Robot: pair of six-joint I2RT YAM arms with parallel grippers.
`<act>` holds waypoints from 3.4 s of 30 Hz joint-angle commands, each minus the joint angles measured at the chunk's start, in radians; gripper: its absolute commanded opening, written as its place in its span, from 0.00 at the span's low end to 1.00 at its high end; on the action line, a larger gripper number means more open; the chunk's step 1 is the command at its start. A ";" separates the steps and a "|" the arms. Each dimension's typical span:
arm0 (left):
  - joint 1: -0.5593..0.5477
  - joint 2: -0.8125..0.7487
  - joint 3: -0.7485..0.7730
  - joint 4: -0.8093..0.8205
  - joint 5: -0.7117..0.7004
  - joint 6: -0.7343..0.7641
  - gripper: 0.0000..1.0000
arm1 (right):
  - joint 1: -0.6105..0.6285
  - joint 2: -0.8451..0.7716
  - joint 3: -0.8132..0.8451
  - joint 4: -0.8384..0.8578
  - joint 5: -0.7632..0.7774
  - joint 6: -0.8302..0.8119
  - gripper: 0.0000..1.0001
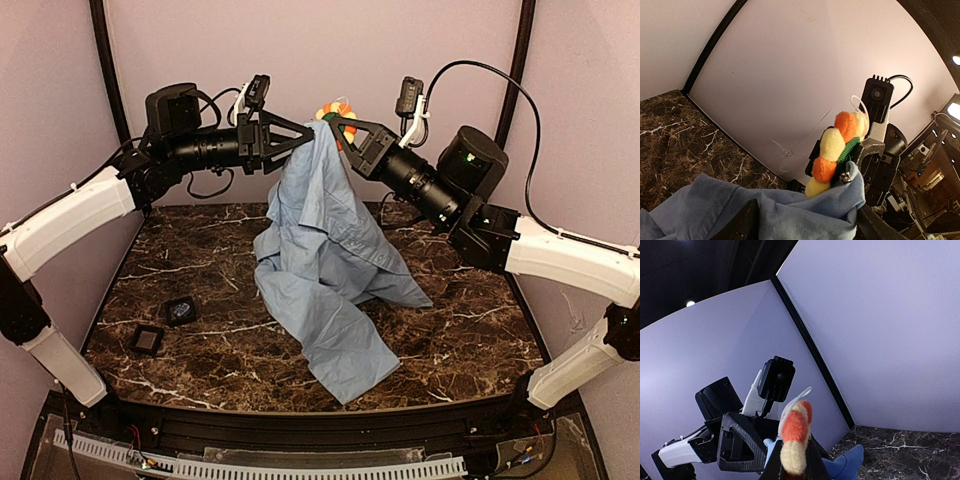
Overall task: Remove the brooch from the garment
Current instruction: Pass from the right arm to the left, then pass from the left arm to the right
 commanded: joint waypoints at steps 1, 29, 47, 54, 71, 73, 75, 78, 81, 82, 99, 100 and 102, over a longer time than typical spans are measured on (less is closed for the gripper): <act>-0.008 -0.022 -0.029 0.108 0.037 -0.037 0.55 | -0.005 0.006 0.004 0.064 -0.016 0.048 0.00; -0.013 -0.056 -0.124 0.162 0.077 -0.076 0.01 | -0.005 0.000 -0.035 -0.020 -0.016 0.115 0.06; 0.016 -0.113 -0.102 -0.473 0.055 0.354 0.01 | -0.211 -0.074 0.078 -0.684 -0.377 -0.053 0.84; 0.016 -0.078 -0.038 -0.707 -0.014 0.508 0.01 | -0.246 0.019 0.195 -0.909 -0.676 -0.104 0.76; -0.040 -0.001 0.049 -0.836 -0.103 0.618 0.01 | -0.207 0.191 0.249 -0.908 -0.923 -0.086 0.65; -0.044 0.003 0.051 -0.830 -0.097 0.612 0.01 | -0.206 0.191 0.224 -0.854 -0.935 -0.057 0.62; -0.046 0.005 0.050 -0.823 -0.096 0.608 0.01 | -0.205 0.187 0.193 -0.786 -0.955 -0.015 0.57; -0.048 0.007 0.051 -0.817 -0.093 0.602 0.01 | -0.201 0.187 0.165 -0.730 -0.965 0.024 0.49; -0.049 0.008 0.053 -0.807 -0.088 0.595 0.01 | -0.197 0.194 0.157 -0.711 -0.961 0.035 0.42; -0.049 0.008 0.053 -0.804 -0.087 0.593 0.01 | -0.195 0.197 0.154 -0.698 -0.963 0.042 0.39; -0.048 -0.009 0.026 -0.742 -0.103 0.526 0.03 | -0.192 0.160 0.068 -0.583 -0.828 0.057 0.00; -0.049 -0.017 0.014 -0.735 -0.105 0.515 0.05 | -0.195 0.148 0.046 -0.539 -0.826 0.079 0.00; -0.049 -0.032 -0.008 -0.721 -0.112 0.499 0.14 | -0.200 0.129 0.005 -0.460 -0.826 0.128 0.00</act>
